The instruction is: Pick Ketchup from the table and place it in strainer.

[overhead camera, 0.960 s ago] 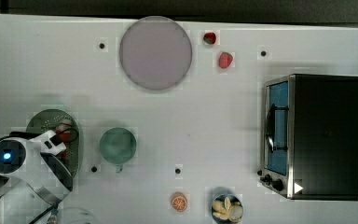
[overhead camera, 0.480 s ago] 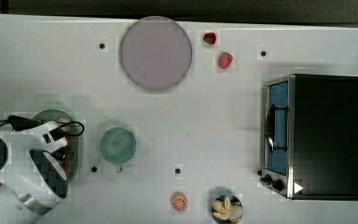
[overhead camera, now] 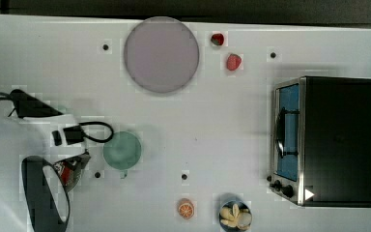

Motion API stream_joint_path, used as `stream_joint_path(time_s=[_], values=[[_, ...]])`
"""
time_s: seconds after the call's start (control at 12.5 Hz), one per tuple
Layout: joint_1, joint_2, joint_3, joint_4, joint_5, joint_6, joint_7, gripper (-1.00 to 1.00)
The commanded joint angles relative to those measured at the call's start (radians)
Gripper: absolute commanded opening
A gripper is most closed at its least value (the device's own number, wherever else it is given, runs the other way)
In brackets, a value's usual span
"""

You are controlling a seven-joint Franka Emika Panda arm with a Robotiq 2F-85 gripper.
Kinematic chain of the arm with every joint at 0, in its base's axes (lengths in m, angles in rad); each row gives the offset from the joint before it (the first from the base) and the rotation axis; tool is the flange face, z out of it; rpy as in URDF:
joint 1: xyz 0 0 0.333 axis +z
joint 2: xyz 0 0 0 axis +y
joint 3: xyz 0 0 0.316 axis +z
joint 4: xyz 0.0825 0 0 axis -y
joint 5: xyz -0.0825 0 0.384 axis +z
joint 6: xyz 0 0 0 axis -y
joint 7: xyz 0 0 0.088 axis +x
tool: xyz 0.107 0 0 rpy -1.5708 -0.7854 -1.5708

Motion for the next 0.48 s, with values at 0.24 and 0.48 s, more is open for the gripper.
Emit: stream_joint_path(time_s=[0.24,0.48], values=[[-0.094,-0.053,-0.259,0.081,0.018,-0.157,-0.108,1.00],[-0.095,-0.061,-0.373,0.084,-0.044,-0.202,-0.150,1.00]])
